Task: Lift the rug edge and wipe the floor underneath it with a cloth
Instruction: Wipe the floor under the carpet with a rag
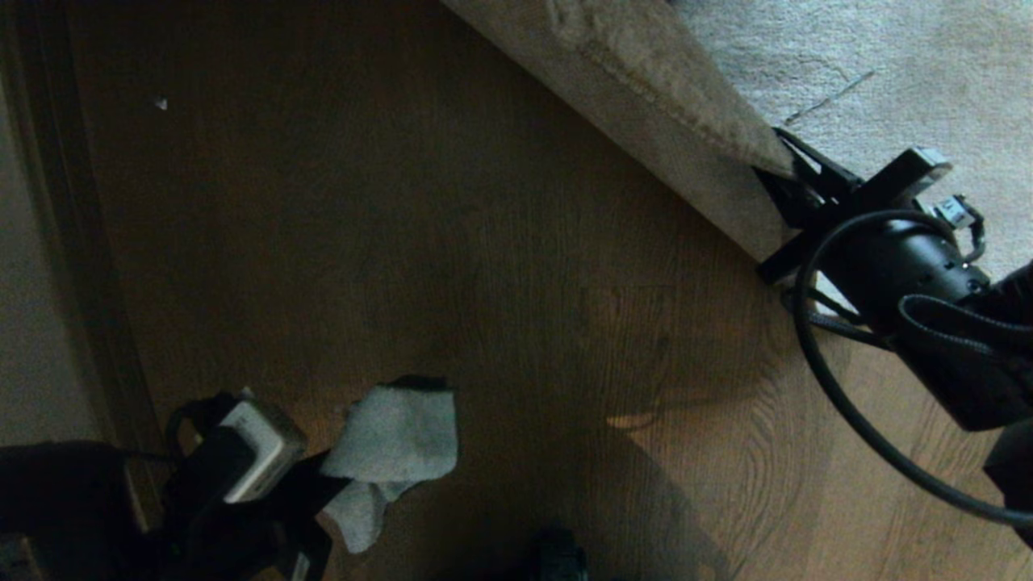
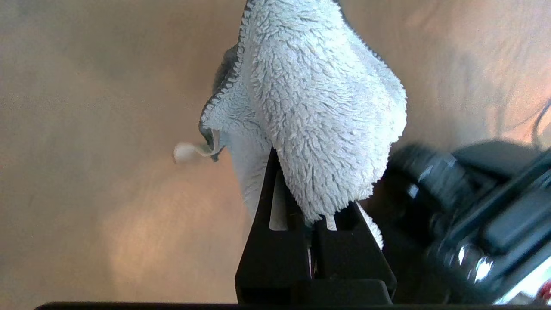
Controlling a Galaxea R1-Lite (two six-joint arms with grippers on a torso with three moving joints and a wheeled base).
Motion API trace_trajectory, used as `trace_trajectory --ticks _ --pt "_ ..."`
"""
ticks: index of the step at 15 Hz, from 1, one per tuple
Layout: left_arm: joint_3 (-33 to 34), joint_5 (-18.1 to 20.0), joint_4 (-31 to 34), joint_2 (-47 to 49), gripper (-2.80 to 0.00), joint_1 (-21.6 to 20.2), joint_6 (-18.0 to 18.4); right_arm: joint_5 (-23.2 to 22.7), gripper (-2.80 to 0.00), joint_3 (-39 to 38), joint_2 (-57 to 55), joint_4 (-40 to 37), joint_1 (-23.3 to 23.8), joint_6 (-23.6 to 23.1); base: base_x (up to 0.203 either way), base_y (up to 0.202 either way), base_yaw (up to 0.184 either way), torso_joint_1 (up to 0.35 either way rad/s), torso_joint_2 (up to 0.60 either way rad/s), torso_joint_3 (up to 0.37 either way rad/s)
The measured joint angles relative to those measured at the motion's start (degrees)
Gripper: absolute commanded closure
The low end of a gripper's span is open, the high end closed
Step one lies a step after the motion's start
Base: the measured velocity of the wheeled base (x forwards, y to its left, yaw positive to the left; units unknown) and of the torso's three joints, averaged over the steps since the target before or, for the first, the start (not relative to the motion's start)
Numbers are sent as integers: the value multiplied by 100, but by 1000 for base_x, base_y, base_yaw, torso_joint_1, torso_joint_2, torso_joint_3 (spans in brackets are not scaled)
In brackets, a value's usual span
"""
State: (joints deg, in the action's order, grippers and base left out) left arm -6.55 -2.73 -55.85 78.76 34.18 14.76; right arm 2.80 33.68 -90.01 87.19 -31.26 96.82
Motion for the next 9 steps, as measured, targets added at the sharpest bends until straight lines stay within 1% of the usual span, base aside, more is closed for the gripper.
trace_trajectory --ticks 6,9 --pt "-1461 -33 -18 1225 0 812 -35 -2 0 -42 32 0 0 -18 0 0 0 0 0 0" --pt "-2090 -41 -35 1813 0 1021 -46 0 0 -56 40 0 0 -24 0 0 0 0 0 0"
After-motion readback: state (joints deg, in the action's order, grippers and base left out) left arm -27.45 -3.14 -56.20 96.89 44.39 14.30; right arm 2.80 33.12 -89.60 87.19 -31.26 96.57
